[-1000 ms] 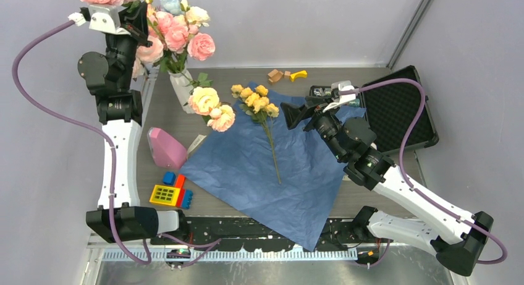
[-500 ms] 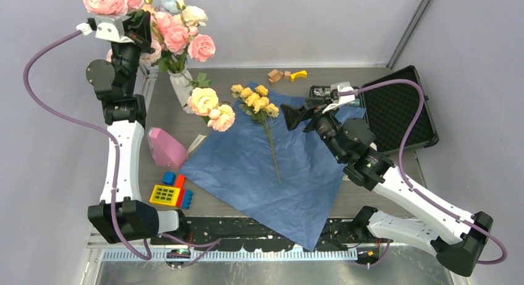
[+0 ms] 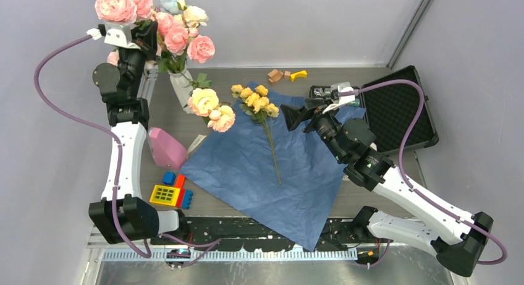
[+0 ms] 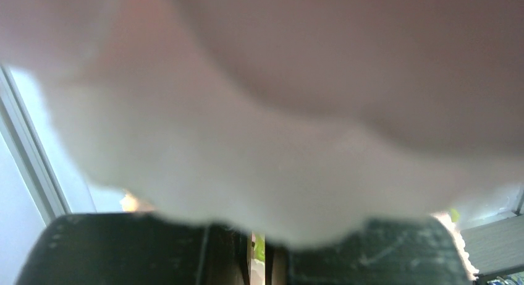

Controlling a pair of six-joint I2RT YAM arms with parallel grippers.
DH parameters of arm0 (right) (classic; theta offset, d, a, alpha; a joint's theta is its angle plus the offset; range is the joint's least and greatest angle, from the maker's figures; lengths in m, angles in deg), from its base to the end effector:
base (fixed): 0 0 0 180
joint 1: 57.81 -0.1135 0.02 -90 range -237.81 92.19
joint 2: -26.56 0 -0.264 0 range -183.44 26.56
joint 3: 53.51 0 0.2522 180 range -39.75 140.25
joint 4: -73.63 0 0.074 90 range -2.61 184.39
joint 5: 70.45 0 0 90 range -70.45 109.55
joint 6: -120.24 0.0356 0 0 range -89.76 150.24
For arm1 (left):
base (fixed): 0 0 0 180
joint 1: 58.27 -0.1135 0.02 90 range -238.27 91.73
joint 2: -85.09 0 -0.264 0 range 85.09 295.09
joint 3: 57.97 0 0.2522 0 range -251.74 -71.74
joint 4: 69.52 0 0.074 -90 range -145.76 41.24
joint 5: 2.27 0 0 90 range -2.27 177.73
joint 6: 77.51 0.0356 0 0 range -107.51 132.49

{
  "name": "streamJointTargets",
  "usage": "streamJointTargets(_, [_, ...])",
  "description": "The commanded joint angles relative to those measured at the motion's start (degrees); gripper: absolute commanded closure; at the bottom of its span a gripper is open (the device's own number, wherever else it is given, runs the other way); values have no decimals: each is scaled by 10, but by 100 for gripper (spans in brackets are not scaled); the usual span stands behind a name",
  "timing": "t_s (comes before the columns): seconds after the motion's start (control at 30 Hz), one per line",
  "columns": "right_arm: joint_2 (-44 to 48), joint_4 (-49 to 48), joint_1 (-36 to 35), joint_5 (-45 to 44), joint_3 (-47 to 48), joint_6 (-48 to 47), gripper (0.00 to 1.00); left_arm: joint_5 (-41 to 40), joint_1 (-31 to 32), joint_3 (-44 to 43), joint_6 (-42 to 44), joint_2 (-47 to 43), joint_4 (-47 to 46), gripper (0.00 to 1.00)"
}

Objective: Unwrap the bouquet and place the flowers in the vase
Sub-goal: Insert the fake flower into the vase.

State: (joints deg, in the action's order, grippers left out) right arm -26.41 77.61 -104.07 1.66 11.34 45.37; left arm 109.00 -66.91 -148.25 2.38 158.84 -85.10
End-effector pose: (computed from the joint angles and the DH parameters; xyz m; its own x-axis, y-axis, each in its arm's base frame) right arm 0.1563 0.1475 0.3910 -0.0328 0.3250 -0.9452 -0.4854 0.8214 0.2993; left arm 0.2775 0.0291 0.4957 0.4886 -0.0912 -0.8677 0.2535 0.9665 0.0411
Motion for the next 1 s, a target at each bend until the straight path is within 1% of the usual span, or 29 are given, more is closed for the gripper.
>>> streamJointTargets(0.0, [16,-24,2,1,1,6,6,13,-4,11,4,-19,-15,100])
streamJointTargets(0.43, [26,-20,3,0,-5,10,6,28,-4,42,32,-26,17,100])
streamJointTargets(0.97, [37,-19,3,4,-10,15,6,40,-2,69,42,-22,20,100])
